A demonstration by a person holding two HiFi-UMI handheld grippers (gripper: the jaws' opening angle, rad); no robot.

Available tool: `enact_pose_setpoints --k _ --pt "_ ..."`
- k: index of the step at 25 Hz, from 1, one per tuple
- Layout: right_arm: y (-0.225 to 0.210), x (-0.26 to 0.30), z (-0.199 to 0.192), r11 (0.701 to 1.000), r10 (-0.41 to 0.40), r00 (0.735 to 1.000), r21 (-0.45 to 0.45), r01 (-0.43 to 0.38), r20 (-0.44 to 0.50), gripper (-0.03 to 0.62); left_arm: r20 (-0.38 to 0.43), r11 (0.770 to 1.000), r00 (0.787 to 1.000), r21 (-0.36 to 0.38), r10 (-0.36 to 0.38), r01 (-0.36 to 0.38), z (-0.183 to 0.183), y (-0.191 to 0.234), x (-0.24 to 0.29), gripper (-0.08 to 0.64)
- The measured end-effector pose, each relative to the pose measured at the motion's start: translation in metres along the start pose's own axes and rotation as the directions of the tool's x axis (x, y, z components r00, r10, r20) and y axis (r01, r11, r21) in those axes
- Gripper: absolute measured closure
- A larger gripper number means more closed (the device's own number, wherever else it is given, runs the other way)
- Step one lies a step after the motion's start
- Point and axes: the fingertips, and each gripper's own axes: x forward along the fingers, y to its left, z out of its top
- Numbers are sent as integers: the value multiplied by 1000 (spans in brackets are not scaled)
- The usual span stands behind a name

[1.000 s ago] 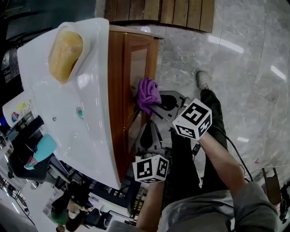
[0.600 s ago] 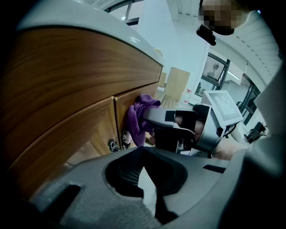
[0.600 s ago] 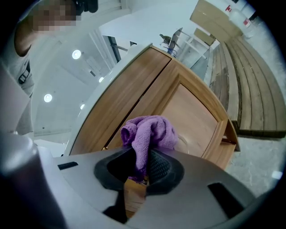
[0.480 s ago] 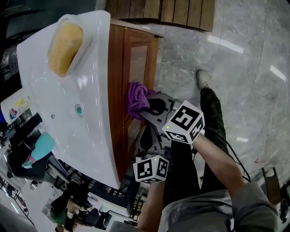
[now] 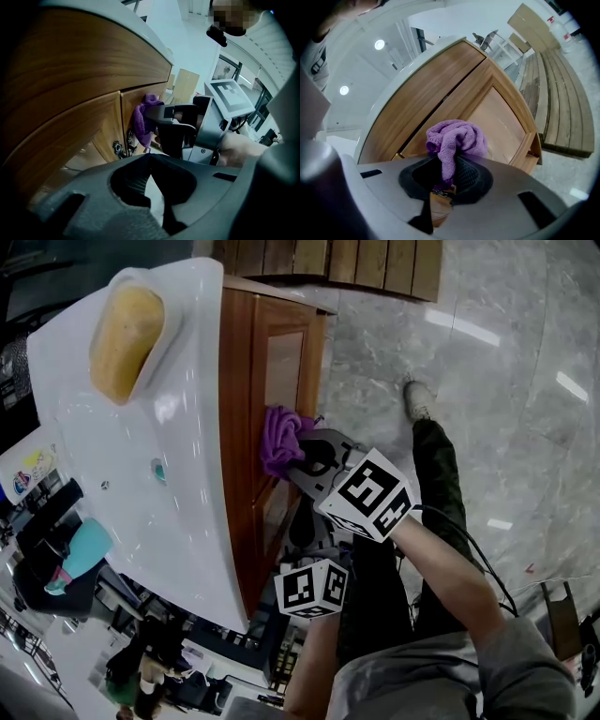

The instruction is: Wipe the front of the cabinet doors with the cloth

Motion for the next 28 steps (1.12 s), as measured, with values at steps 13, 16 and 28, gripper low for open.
enact_pose_setpoints --k 13,16,28 --pt "-30 10 -16 997 -75 994 -22 74 -75 529 -16 1000 1000 2 -15 15 2 -6 11 554" --pt "-41 13 -24 995 -95 991 -25 93 -98 529 -17 1000 1000 3 -15 15 4 -5 13 554" --pt "-85 28 -60 986 -169 963 -46 163 -210 529 -35 1000 999 -4 -17 17 2 -1 23 554"
